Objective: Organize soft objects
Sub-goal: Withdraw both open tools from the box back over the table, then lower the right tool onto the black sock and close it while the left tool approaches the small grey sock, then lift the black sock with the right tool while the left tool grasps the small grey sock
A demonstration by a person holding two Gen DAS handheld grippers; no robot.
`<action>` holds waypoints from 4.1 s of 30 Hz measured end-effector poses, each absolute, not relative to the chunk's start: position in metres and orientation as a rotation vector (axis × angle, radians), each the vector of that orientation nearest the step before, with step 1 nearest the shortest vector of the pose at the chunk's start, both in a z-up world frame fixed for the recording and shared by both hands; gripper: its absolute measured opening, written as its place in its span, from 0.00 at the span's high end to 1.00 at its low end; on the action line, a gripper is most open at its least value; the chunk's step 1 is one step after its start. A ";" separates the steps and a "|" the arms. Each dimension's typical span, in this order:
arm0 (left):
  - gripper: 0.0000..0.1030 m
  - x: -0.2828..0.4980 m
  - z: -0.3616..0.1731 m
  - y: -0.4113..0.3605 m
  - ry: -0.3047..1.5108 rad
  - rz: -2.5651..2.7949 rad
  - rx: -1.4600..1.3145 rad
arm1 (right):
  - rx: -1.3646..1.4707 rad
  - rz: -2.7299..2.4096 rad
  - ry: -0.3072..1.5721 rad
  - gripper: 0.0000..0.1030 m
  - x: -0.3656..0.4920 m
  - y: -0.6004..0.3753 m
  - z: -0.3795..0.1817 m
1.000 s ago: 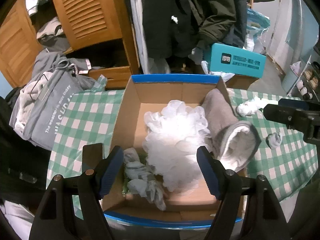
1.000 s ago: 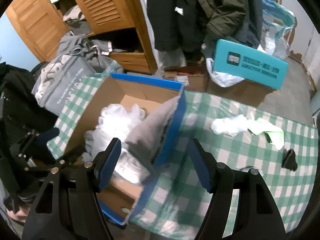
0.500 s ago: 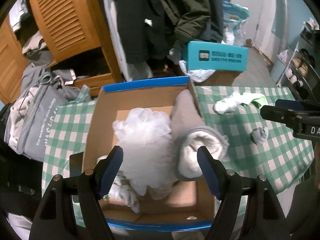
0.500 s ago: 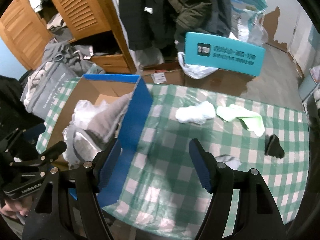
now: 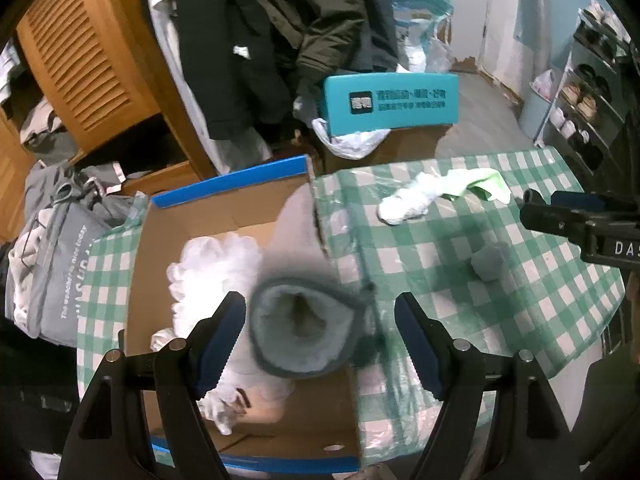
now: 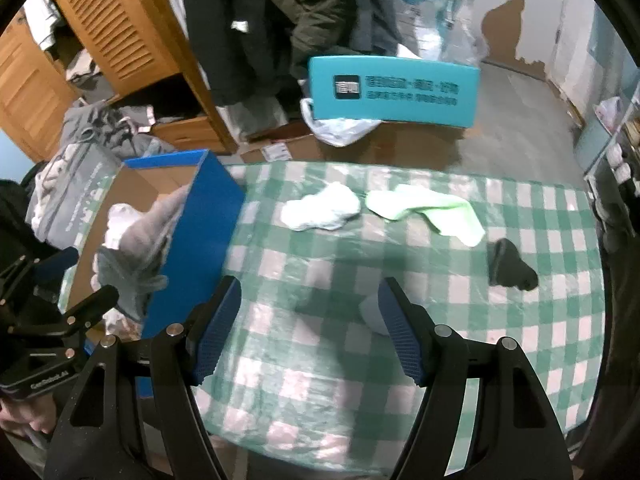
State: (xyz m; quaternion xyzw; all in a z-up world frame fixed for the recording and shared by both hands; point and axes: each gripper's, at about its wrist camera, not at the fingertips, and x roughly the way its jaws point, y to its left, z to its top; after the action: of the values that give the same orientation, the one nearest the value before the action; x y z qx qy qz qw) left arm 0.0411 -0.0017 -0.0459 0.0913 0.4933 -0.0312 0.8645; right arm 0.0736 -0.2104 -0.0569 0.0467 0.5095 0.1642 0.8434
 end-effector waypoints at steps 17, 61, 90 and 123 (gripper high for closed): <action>0.24 0.051 -0.074 -0.066 1.096 -0.161 0.256 | 0.132 0.227 1.101 0.31 0.075 -0.283 -0.080; 0.21 0.152 -0.163 -0.153 1.297 -0.216 0.142 | -0.107 0.187 1.239 0.31 0.162 -0.369 -0.195; 0.15 0.134 -0.180 -0.185 1.336 -0.316 0.191 | -0.079 0.209 1.294 0.56 0.153 -0.365 -0.205; 0.73 0.122 -0.212 -0.204 1.330 -0.337 0.264 | 0.072 0.209 1.298 0.56 0.112 -0.351 -0.190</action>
State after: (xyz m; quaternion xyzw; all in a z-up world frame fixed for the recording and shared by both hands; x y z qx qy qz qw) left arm 0.1218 -0.2036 -0.2120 0.1213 0.6124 -0.1549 0.7657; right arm 0.1115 -0.3514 -0.1900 0.0334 0.6029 0.0970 0.7912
